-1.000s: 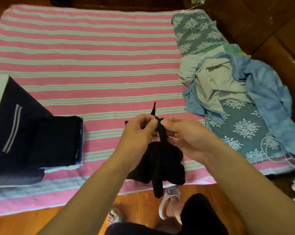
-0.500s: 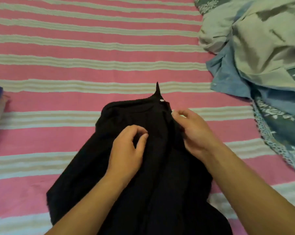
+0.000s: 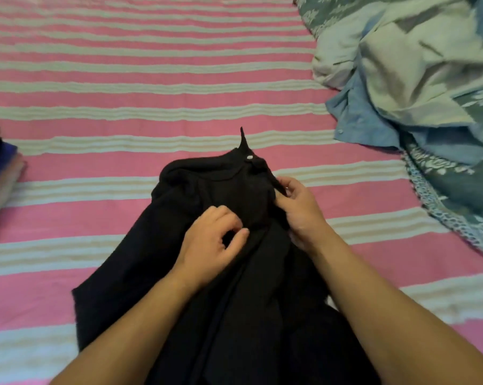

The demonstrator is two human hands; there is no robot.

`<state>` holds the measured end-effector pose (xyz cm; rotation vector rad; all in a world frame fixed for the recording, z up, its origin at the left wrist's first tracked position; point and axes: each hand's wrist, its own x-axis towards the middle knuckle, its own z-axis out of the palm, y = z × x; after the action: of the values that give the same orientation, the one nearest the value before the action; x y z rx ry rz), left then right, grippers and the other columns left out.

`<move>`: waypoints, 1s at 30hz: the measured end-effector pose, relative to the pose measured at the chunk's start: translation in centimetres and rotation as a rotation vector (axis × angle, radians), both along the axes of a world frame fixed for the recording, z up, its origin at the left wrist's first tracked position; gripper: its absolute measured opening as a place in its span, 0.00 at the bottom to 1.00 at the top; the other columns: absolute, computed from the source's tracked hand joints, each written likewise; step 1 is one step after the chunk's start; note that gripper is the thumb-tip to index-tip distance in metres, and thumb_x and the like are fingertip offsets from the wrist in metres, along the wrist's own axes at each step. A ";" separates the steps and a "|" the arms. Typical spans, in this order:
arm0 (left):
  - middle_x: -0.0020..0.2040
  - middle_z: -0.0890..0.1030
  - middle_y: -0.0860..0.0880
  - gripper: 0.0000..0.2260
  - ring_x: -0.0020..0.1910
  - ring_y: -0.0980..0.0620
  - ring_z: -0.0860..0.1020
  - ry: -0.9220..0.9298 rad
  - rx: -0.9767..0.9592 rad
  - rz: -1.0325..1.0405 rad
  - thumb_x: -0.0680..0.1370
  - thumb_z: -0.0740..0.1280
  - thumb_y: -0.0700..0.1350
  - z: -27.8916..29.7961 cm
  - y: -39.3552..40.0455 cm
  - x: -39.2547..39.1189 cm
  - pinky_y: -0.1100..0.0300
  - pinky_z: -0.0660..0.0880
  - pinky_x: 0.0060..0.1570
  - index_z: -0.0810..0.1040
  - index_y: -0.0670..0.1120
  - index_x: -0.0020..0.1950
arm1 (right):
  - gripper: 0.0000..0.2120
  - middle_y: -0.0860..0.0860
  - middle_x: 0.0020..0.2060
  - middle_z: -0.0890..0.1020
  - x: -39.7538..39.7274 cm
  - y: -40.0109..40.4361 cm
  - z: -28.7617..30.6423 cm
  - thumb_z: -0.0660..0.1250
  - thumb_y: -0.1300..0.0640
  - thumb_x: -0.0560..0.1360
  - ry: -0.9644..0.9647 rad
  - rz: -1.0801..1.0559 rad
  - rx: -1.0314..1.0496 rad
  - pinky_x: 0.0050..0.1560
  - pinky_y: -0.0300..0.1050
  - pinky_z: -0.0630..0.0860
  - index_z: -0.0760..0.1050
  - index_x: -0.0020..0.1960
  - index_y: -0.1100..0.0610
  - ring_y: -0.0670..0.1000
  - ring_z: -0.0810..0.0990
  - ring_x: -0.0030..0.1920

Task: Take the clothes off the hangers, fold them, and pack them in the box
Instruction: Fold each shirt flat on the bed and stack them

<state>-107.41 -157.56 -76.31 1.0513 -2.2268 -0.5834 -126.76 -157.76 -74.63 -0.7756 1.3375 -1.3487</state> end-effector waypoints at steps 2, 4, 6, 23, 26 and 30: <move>0.43 0.78 0.54 0.11 0.45 0.53 0.76 0.119 0.215 0.093 0.80 0.63 0.54 2.6 0.7 0.1 0.50 0.75 0.48 0.77 0.50 0.42 | 0.09 0.51 0.44 0.86 0.0 0.9 1.4 0.71 0.67 0.75 0.133 -0.004 0.057 0.45 0.46 0.79 0.78 0.53 0.57 0.50 0.85 0.45; 0.49 0.81 0.54 0.07 0.50 0.54 0.79 0.308 0.372 0.178 0.81 0.65 0.50 6.1 2.6 1.3 0.52 0.75 0.55 0.80 0.52 0.45 | 0.12 0.50 0.47 0.86 -0.4 2.4 3.2 0.70 0.67 0.73 0.550 0.020 0.070 0.50 0.48 0.78 0.80 0.52 0.53 0.52 0.84 0.49; 0.51 0.84 0.51 0.09 0.53 0.50 0.81 0.457 0.419 0.166 0.81 0.65 0.49 10.2 5.4 2.9 0.52 0.75 0.57 0.82 0.47 0.48 | 0.13 0.50 0.50 0.86 -1.1 4.4 5.7 0.68 0.65 0.74 0.866 -0.016 0.026 0.55 0.47 0.77 0.83 0.54 0.52 0.53 0.83 0.53; 0.62 0.75 0.57 0.20 0.59 0.56 0.76 -0.208 0.180 0.288 0.78 0.64 0.65 10.4 14.0 -0.2 0.57 0.75 0.59 0.72 0.56 0.65 | 0.10 0.55 0.34 0.83 -1.0 14.3 11.0 0.69 0.55 0.78 0.250 0.131 0.274 0.31 0.40 0.74 0.79 0.41 0.60 0.52 0.81 0.32; 0.75 0.65 0.53 0.33 0.73 0.51 0.67 -0.283 0.086 0.323 0.78 0.66 0.63 8.5 12.1 0.2 0.55 0.68 0.71 0.61 0.53 0.79 | 0.14 0.54 0.32 0.77 -2.0 12.7 11.0 0.70 0.52 0.78 0.520 -0.075 0.169 0.35 0.44 0.70 0.76 0.37 0.59 0.51 0.76 0.35; 0.62 0.68 0.53 0.15 0.45 0.52 0.76 -0.115 -0.014 0.326 0.78 0.68 0.40 9.6 10.0 0.6 0.57 0.74 0.40 0.67 0.52 0.58 | 0.17 0.52 0.33 0.77 -4.1 11.9 10.4 0.70 0.50 0.78 0.684 -0.224 0.006 0.37 0.47 0.69 0.77 0.37 0.62 0.50 0.73 0.36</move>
<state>-106.77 -147.58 -66.69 1.4356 -2.0873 -0.3723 -130.89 -145.87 -64.20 -1.1725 2.0062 -1.2963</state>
